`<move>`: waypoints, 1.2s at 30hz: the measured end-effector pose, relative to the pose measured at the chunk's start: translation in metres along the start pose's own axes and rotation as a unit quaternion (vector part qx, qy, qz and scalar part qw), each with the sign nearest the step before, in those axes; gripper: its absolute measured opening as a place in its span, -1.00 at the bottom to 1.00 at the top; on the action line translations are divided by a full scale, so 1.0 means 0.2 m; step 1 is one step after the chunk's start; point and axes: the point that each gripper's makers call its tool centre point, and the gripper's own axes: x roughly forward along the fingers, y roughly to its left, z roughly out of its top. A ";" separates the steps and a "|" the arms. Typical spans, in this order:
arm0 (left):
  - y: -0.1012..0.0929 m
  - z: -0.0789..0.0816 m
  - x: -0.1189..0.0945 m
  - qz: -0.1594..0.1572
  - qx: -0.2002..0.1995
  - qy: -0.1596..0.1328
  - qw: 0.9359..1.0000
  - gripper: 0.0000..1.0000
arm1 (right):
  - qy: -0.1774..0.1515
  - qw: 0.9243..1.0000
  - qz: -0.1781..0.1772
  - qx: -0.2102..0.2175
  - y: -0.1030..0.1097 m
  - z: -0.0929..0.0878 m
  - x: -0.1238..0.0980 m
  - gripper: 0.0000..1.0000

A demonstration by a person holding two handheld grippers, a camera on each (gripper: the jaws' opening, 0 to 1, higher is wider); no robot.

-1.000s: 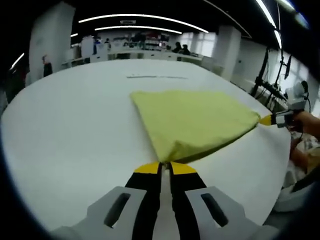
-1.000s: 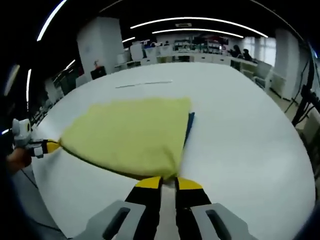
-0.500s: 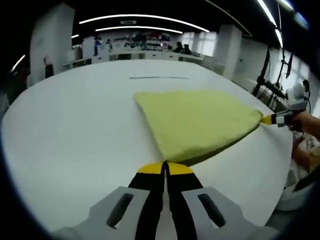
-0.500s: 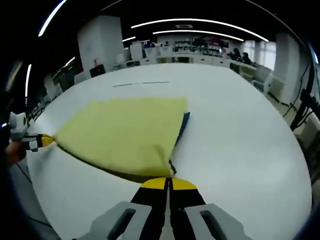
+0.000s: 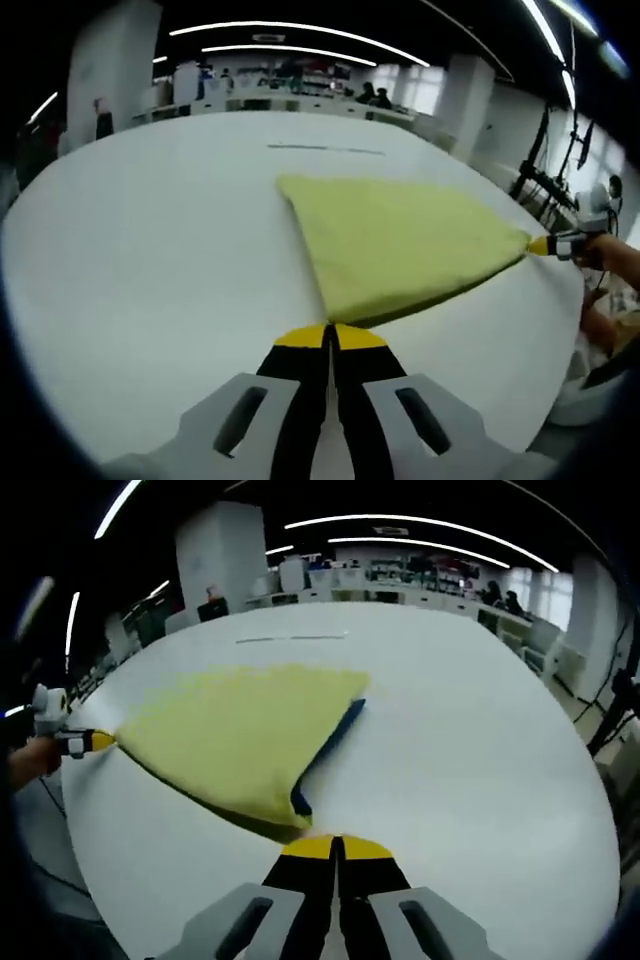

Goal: Fold the garment on the visible template until the final outline fits inside the template.

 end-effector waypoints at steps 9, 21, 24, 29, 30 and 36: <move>0.06 0.00 -0.03 0.007 -0.018 -0.005 1.000 -1.00 | 0.000 0.999 0.049 0.017 0.12 0.06 -0.04 -1.00; 0.02 0.10 -0.01 -0.029 -0.048 -0.024 0.998 -0.71 | 0.008 0.998 0.044 0.034 0.12 0.10 0.01 -0.91; 0.02 0.08 0.02 -0.031 -0.063 -0.011 0.997 -0.72 | 0.021 0.998 0.039 0.035 0.12 0.07 0.02 -1.00; -0.01 0.04 0.04 -0.040 -0.068 0.006 0.997 -0.97 | 0.038 0.998 0.036 0.028 0.12 0.04 0.02 -1.00; 0.00 0.03 0.04 -0.035 -0.070 0.009 0.997 -0.97 | 0.043 0.998 0.032 0.026 0.11 0.03 0.03 -1.00; -0.01 0.02 0.04 -0.033 -0.053 0.020 0.998 -1.00 | 0.064 0.998 0.020 0.010 0.10 -0.02 0.04 -1.00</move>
